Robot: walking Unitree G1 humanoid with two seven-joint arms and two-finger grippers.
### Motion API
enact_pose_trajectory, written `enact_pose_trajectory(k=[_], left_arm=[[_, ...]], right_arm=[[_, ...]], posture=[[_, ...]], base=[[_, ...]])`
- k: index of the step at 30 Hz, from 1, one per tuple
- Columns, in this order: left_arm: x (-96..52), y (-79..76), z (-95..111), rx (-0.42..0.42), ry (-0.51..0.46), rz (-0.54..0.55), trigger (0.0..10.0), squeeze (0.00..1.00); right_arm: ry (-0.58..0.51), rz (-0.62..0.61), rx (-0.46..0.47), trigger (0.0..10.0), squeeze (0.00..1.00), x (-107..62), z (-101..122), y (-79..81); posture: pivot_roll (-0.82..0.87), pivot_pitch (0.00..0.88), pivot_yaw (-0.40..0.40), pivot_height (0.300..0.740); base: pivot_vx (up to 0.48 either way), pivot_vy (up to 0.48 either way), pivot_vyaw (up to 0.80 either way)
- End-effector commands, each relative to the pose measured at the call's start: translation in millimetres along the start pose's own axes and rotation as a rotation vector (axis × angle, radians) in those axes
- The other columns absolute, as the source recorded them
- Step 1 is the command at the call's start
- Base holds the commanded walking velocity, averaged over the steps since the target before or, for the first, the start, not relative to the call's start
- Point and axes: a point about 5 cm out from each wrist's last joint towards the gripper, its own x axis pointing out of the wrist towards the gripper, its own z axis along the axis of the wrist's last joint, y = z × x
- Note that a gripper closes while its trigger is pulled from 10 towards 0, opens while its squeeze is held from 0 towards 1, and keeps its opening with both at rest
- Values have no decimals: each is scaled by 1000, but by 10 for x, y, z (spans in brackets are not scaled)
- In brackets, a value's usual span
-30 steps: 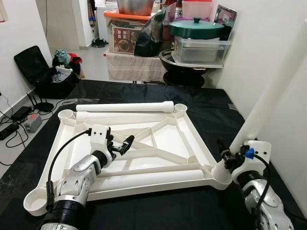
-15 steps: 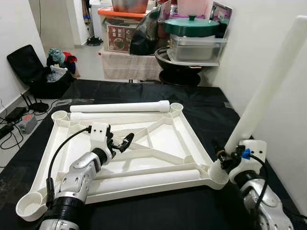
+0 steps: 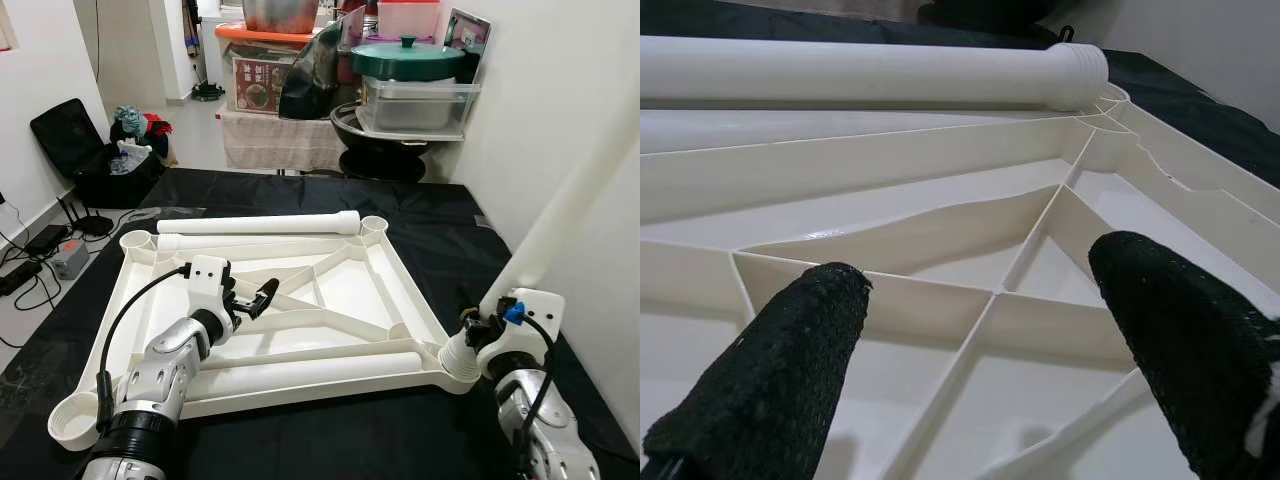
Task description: Building children table
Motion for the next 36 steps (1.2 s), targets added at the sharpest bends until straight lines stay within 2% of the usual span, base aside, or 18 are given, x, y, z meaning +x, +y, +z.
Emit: enact_pose_trajectory(k=[1,7,8,11,12,20,36], left_arm=[[-2,41,-6,12,6,13,10000,0],[-5,48,-10,13,6,17,10000,0],[-7,52,-10,13,6,19,10000,0],[-7,56,-9,12,7,20,10000,0],[-7,63,-7,12,8,20,10000,0],[-5,76,0,17,8,22,10000,0],[0,74,-8,22,11,21,10000,0]], right_arm=[[236,-97,-55,10000,0,-118,-468,-170],[214,-78,-64,10000,0,-113,-447,-125],[188,-33,-65,10000,0,-113,-416,-60],[179,-8,-56,10000,0,-114,-408,-32],[172,23,-22,10000,0,-116,-404,-17],[163,133,-7,10000,0,-145,-378,49],[136,171,-12,10000,0,-142,-328,48]], posture=[[-14,0,-16,740],[-13,0,-18,740],[-14,0,-17,740],[-11,0,-17,740],[-11,0,-16,740],[-11,0,-15,740],[-12,0,-13,740]], base=[[0,0,0],[0,0,0],[0,0,0],[0,0,0],[0,0,0],[0,0,0],[0,0,0]])
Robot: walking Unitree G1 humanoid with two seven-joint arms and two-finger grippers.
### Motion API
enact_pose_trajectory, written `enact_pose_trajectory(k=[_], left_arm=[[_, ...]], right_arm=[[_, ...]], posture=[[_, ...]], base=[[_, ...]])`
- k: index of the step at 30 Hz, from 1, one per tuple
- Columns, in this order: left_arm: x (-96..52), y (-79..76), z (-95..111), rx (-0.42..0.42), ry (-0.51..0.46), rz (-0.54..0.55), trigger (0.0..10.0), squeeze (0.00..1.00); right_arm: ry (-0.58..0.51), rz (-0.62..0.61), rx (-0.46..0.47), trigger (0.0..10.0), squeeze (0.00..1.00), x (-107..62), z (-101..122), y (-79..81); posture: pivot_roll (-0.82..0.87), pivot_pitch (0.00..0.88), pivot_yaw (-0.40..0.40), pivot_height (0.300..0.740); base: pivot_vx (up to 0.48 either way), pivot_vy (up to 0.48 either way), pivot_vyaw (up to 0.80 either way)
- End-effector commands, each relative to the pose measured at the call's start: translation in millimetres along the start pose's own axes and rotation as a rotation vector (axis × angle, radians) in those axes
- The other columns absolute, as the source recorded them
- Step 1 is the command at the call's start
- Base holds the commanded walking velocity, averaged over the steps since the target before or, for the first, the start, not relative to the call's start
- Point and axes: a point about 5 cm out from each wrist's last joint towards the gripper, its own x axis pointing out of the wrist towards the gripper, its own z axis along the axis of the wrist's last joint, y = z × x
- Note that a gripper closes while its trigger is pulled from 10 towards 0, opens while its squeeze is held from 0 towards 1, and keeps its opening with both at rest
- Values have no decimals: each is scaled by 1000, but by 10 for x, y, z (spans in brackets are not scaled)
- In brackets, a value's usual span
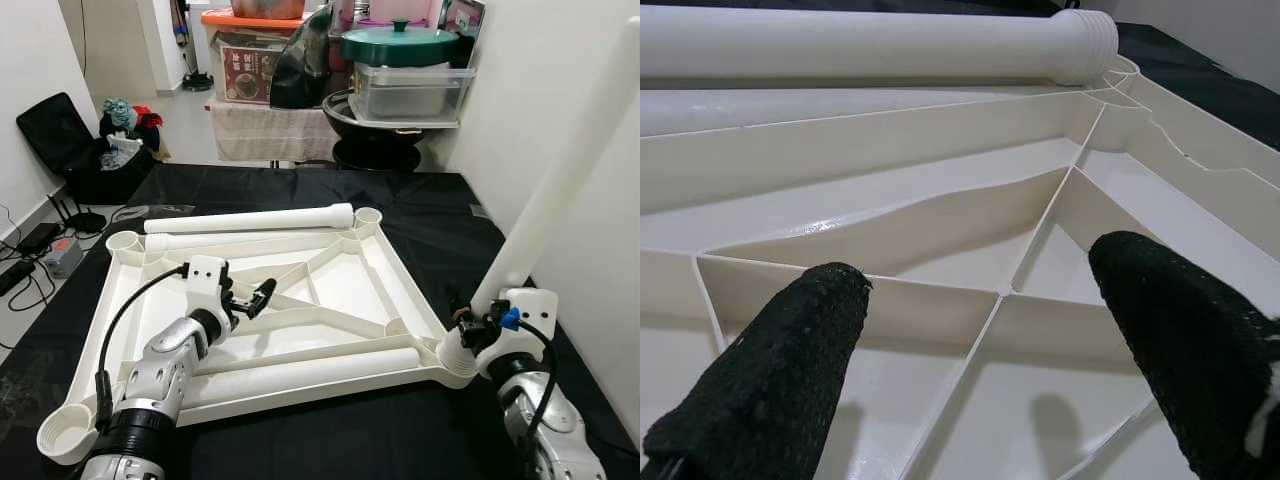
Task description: Building children table
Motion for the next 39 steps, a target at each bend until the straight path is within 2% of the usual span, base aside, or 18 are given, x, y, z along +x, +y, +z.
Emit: enact_pose_trajectory(k=[1,12,13,14,15,16,18,19,25,39], left_arm=[[-4,37,1,16,4,8,10000,0],[5,23,-8,14,5,5,10000,0],[6,27,-8,15,6,5,10000,0],[6,32,-9,15,6,6,10000,0],[6,32,-9,15,6,6,10000,0],[7,34,-10,16,6,6,10000,0],[7,34,-10,16,6,6,10000,0],[8,36,-11,16,6,6,10000,0],[15,40,-17,18,9,4,10000,0],[27,48,-33,26,18,-3,10000,0]], right_arm=[[184,9,34,10000,0,-100,-375,17],[152,17,12,10000,0,-96,-304,0],[146,19,12,10000,204,-94,-292,1],[141,23,14,10000,459,-91,-280,3],[141,23,14,10000,459,-91,-280,3],[137,26,15,10000,816,-89,-273,4],[137,26,15,10000,816,-89,-273,4],[130,27,12,10000,1000,-85,-259,1],[97,46,9,10000,1000,-77,-194,9],[57,39,-4,10000,1000,-98,-109,-118]], posture=[[-13,0,-13,740],[-18,0,-15,740],[-18,0,-15,740],[-20,0,-13,740],[-20,0,-13,740],[-20,0,-13,740],[-20,0,-13,740],[-19,0,-14,740],[-21,0,-11,740],[-23,0,-1,740]], base=[[0,0,0],[0,0,0],[0,0,0],[0,0,0],[0,0,0],[0,0,0],[0,0,0],[0,0,0],[0,0,0],[0,0,0]])
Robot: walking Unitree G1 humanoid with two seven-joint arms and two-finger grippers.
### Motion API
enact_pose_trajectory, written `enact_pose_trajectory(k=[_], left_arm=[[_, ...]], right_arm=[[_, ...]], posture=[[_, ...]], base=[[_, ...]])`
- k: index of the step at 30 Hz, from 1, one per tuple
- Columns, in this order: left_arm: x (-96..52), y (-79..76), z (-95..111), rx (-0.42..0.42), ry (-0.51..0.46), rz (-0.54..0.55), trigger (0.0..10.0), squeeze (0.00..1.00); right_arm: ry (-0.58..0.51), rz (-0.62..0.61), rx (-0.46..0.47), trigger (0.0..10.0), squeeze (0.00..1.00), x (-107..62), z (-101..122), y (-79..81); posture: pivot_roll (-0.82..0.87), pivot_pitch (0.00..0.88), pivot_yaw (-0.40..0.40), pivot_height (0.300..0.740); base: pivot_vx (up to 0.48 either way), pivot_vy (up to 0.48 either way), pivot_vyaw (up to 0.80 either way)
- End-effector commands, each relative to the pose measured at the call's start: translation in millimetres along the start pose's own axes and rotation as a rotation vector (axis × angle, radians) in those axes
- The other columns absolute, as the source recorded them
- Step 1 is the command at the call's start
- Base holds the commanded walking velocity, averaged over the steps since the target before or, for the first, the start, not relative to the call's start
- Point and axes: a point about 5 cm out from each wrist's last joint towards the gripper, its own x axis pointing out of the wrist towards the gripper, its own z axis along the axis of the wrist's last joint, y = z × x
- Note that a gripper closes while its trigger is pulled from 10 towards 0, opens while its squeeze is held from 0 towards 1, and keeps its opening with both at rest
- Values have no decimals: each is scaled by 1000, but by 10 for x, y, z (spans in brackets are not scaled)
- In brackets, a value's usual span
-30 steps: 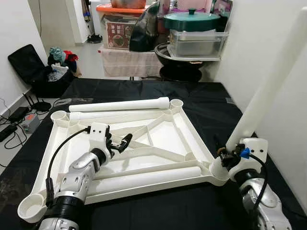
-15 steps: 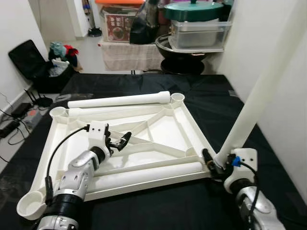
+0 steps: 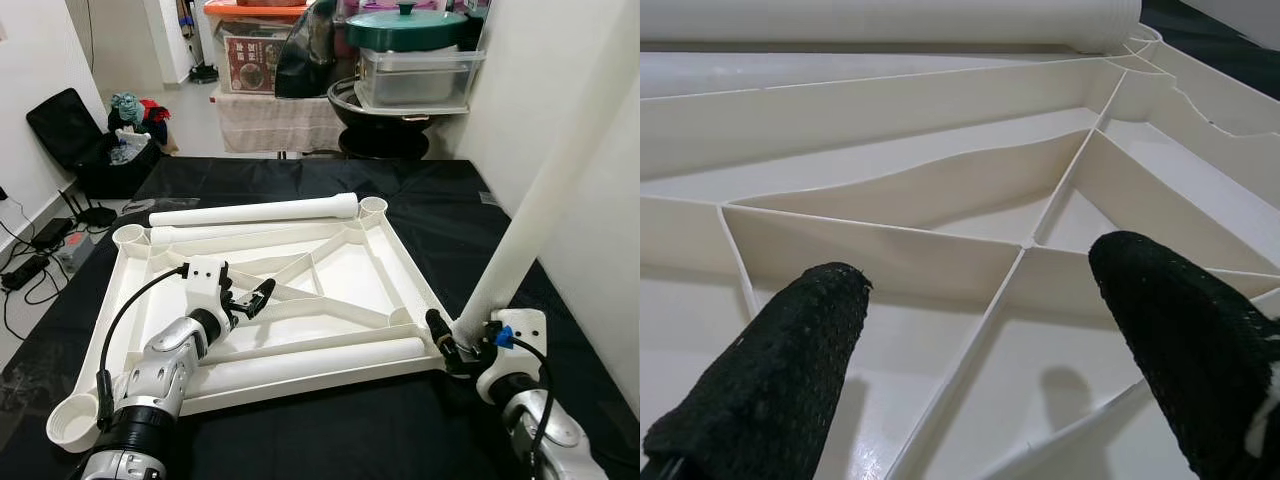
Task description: Building children table
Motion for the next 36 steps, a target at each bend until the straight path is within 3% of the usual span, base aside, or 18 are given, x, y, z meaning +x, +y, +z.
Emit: enact_pose_trajectory(k=[1,13,20,33,34,35,36], left_arm=[[5,23,-7,21,12,-2,10000,0],[7,25,11,26,11,-6,10000,0],[2,39,-4,23,15,-2,10000,0],[-5,43,-1,22,16,-7,10000,0],[-6,34,-5,22,17,-11,10000,0],[-6,34,-5,22,17,-11,10000,0],[-8,29,-9,21,18,-15,10000,0]], right_arm=[[-26,-3,-15,10000,1000,-13,48,-39],[-76,53,-48,10000,1000,15,197,-139],[-101,69,-90,10000,1000,57,331,-284],[-112,143,-110,10000,1000,70,413,-299],[-112,166,-120,10000,580,69,440,-321],[-112,166,-120,10000,580,69,440,-321],[-113,199,-125,10000,0,68,472,-339]], posture=[[-23,0,-1,740],[-18,0,0,740],[-11,0,-6,740],[-11,0,-4,740],[-11,0,-5,740],[-11,0,-5,740],[-8,0,-7,740]], base=[[0,0,0],[0,0,0],[0,0,0],[0,0,0],[0,0,0],[0,0,0],[0,0,0]])
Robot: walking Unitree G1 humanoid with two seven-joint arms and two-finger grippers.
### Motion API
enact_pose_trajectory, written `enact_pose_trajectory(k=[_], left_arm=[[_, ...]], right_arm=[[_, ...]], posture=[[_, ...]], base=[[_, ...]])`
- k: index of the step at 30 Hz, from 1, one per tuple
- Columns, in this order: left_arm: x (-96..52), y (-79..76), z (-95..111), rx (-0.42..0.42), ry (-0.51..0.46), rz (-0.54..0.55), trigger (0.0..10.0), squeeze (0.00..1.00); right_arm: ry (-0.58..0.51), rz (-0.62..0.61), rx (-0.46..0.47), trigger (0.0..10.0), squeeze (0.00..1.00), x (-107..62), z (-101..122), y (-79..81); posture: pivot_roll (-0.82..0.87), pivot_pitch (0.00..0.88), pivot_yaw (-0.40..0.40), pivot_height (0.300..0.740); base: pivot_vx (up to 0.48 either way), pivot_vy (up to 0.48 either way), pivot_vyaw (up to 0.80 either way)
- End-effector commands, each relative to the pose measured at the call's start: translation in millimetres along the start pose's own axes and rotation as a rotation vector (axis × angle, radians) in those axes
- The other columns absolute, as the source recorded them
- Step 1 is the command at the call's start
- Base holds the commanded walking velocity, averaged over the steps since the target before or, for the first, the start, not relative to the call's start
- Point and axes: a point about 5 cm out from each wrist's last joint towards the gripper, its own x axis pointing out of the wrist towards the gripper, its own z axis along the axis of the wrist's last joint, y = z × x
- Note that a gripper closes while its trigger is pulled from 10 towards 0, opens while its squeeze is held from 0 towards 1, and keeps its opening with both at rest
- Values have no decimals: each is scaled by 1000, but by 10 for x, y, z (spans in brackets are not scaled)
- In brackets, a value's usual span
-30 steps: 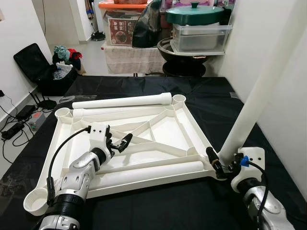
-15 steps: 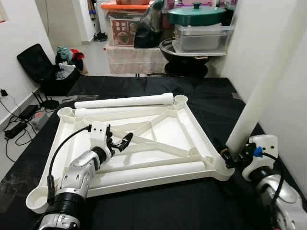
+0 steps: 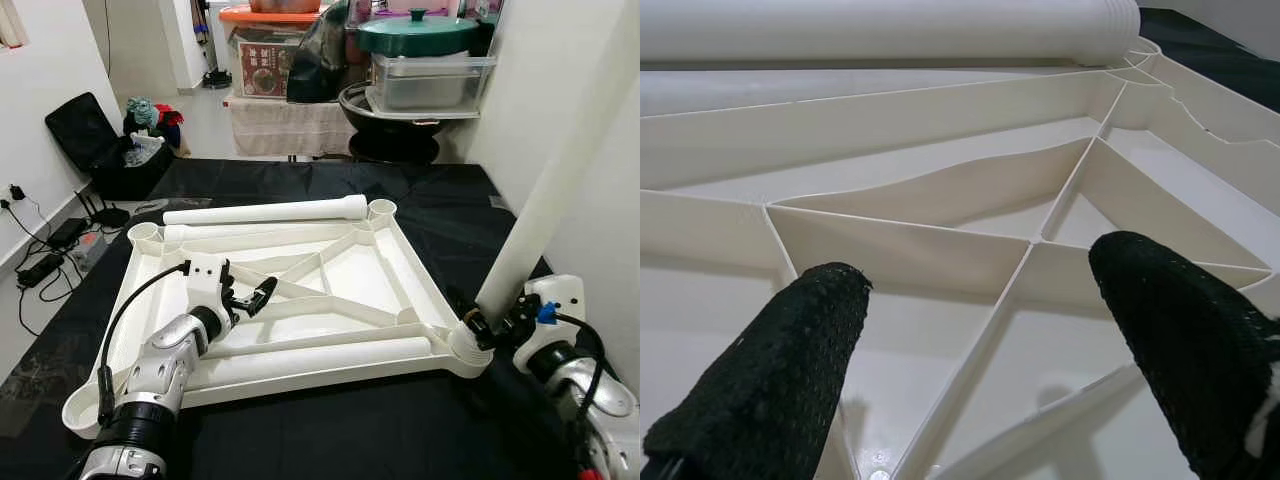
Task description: Building children table
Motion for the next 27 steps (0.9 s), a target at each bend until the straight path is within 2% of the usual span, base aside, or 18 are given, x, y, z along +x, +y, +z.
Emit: enact_pose_trajectory(k=[1,2,4,9,17,19,27], left_arm=[[-25,26,-43,13,23,2,10000,0],[-25,26,-43,13,23,2,10000,0],[-33,25,-51,12,25,-1,10000,0],[-45,30,-58,11,28,-2,10000,0],[-51,38,-51,15,27,1,10000,0],[-70,56,-51,17,26,7,10000,0],[-106,82,-58,21,25,19,10000,0]], right_arm=[[-6,20,3,10000,0,5,15,-10],[-6,20,3,10000,0,5,15,-10],[-10,105,10,10000,0,9,69,-16],[6,173,1,10000,0,32,76,-46],[16,209,-15,10000,0,113,100,-134],[18,235,-26,10000,0,193,142,-201],[14,267,-32,10000,0,317,212,-322]], posture=[[-8,0,-7,740],[-8,0,-7,740],[-2,0,-11,740],[6,0,-15,740],[15,0,-21,740],[29,0,-30,740],[59,0,-48,740]], base=[[0,0,0],[0,0,0],[0,0,0],[0,0,0],[0,0,0],[0,0,0],[0,0,0]])
